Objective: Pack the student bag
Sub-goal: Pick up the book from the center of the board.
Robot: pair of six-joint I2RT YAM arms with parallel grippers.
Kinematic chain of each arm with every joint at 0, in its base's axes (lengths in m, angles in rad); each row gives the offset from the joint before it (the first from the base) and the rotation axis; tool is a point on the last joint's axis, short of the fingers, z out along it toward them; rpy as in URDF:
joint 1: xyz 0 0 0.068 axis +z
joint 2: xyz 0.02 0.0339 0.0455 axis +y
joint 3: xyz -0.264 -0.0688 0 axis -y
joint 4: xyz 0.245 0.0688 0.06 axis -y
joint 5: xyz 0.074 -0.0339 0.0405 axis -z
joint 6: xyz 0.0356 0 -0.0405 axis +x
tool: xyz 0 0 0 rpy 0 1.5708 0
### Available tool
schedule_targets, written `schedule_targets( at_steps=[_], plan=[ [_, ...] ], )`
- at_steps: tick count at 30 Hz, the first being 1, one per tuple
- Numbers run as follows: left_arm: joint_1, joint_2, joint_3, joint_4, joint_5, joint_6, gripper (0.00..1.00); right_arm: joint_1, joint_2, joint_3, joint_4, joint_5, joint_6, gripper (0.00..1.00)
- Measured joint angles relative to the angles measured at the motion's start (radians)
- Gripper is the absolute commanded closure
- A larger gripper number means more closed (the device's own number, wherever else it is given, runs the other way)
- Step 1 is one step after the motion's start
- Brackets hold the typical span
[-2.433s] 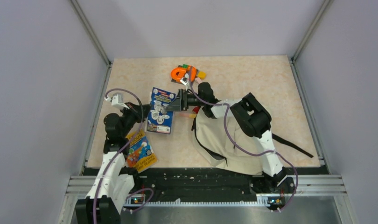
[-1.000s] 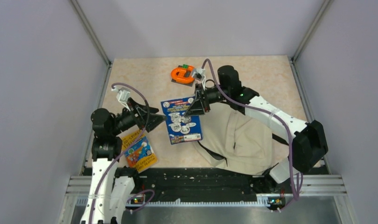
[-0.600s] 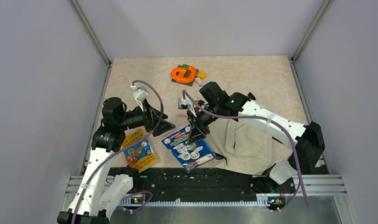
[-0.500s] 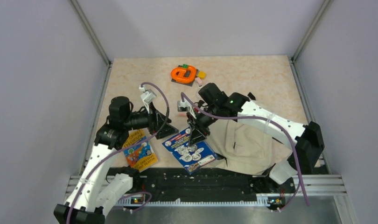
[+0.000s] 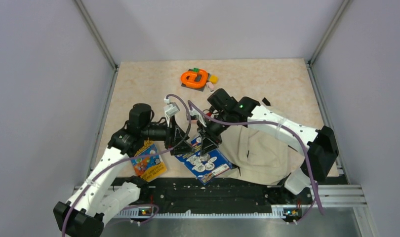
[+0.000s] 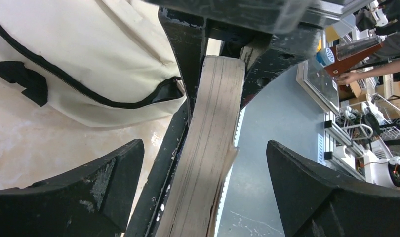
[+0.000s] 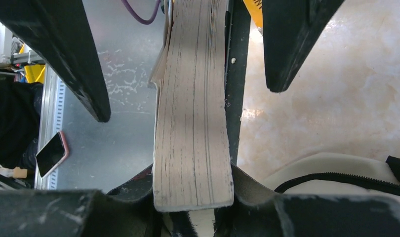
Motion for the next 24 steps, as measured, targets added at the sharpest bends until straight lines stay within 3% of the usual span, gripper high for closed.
schedule_targets(
  at_steps=[2,5,8,10,11,15,17,21,24],
  plan=[
    [-0.012,0.015,-0.004,0.006,-0.002,0.000,0.15,0.000,0.000,0.002,0.002,0.000,0.000,1.00],
    [-0.030,0.041,-0.016,0.006,-0.007,0.003,0.51,0.000,0.001,0.006,0.004,-0.001,0.000,1.00],
    [-0.037,0.047,-0.024,0.005,-0.010,0.003,0.78,0.000,0.001,0.006,0.005,0.002,0.002,1.00],
    [-0.039,0.043,-0.024,0.011,-0.001,0.010,0.99,0.000,0.001,0.006,0.011,0.020,0.006,0.92],
    [-0.040,0.039,-0.024,0.015,-0.001,0.014,1.00,-0.001,0.001,0.006,0.012,0.023,0.014,0.85],
    [-0.040,0.023,-0.032,0.014,-0.024,0.016,1.00,-0.004,0.001,0.005,0.033,0.034,0.046,0.40],
    [-0.041,0.009,-0.043,0.011,-0.066,0.013,1.00,-0.015,-0.006,0.002,0.079,0.037,0.085,0.26],
    [-0.038,-0.037,-0.056,-0.026,-0.247,-0.007,1.00,-0.083,-0.086,-0.070,0.202,0.053,0.180,0.18],
    [0.003,-0.076,-0.056,-0.043,-0.363,-0.029,1.00,-0.200,-0.176,-0.151,0.300,0.074,0.296,0.16]
  ],
)
